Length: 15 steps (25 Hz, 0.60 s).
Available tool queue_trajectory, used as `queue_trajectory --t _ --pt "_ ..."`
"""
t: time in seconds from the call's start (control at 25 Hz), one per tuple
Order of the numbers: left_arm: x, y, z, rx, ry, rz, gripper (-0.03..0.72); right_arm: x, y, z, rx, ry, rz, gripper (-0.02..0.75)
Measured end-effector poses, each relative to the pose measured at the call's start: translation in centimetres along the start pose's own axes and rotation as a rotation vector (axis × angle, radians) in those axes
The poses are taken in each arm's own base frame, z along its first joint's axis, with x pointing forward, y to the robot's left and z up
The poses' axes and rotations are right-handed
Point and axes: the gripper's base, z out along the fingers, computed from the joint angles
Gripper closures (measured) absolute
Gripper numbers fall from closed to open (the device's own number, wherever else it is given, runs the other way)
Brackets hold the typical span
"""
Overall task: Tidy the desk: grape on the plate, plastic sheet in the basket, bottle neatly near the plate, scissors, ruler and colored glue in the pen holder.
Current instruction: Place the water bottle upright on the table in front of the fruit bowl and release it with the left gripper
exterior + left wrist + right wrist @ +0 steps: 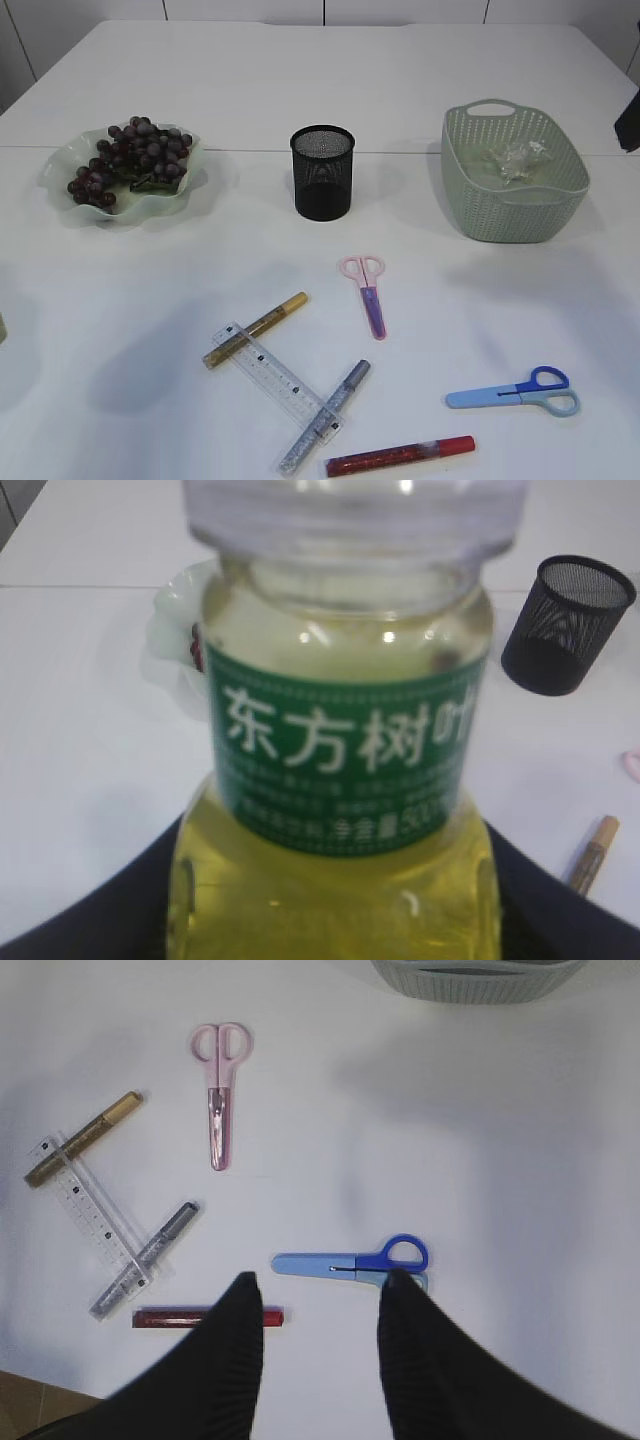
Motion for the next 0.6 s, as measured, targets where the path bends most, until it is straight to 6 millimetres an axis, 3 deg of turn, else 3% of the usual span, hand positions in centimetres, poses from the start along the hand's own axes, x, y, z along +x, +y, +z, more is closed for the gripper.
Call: queue_trajectory --t 0.32,0.6 --pt "0.1 1.6 0.2 0.069 -0.233 -0.097 0.244 0.0 -0.2 0.0 0.018 0.001 -0.006 0.424" --pt "-0.1 2.1 1.6 0.096 -0.327 -0.020 0.244 0.0 -0.4 0.0 0.039 0.002 -0.015 0.424"
